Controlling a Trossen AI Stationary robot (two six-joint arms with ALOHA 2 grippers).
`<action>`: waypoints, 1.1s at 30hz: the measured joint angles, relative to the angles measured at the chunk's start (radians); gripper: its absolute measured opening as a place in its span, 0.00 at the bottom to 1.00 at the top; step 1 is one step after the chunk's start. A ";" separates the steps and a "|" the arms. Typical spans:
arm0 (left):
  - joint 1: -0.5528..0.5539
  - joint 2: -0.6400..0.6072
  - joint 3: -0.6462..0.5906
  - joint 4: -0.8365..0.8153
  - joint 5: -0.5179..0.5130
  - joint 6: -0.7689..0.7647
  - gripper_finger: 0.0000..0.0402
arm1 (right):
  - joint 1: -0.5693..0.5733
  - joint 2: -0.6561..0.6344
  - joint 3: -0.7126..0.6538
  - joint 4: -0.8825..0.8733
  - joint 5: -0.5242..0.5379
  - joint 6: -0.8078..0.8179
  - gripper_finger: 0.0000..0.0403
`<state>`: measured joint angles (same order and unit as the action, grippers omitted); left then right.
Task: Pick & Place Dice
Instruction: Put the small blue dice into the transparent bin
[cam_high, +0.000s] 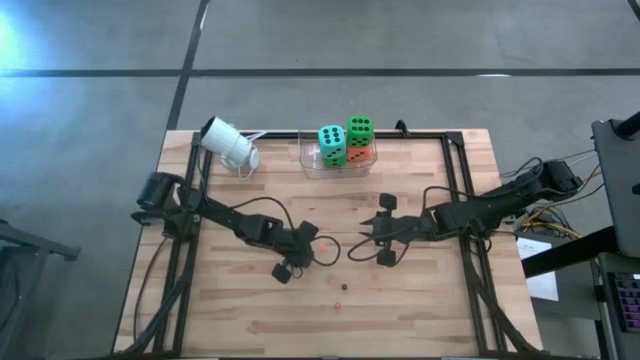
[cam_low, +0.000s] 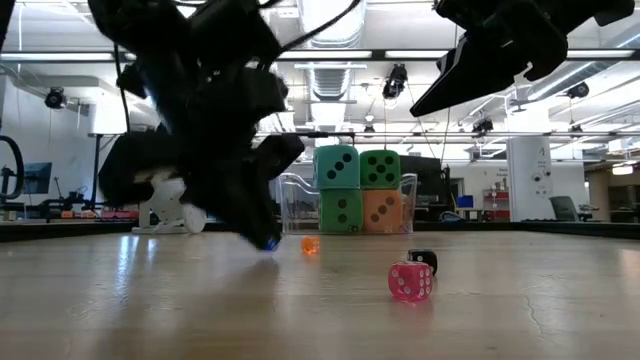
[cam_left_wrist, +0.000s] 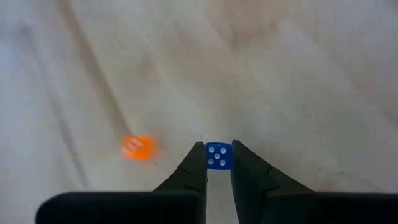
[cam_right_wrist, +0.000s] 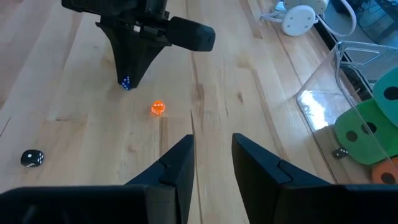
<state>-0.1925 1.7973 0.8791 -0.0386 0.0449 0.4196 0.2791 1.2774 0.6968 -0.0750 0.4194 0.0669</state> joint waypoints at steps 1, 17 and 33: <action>0.001 -0.013 0.010 -0.003 -0.008 -0.007 0.10 | 0.000 0.000 0.000 0.000 0.000 0.000 0.26; 0.254 -0.196 0.230 -0.203 -0.236 0.000 0.11 | -0.002 0.000 0.000 0.008 0.000 -0.048 0.25; 0.533 -0.098 0.262 -0.199 -0.193 -0.015 0.11 | -0.002 -0.001 0.000 0.030 0.001 -0.072 0.25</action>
<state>0.3410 1.6997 1.1408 -0.2375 -0.1485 0.4042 0.2768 1.2766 0.6971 -0.0448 0.4202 -0.0046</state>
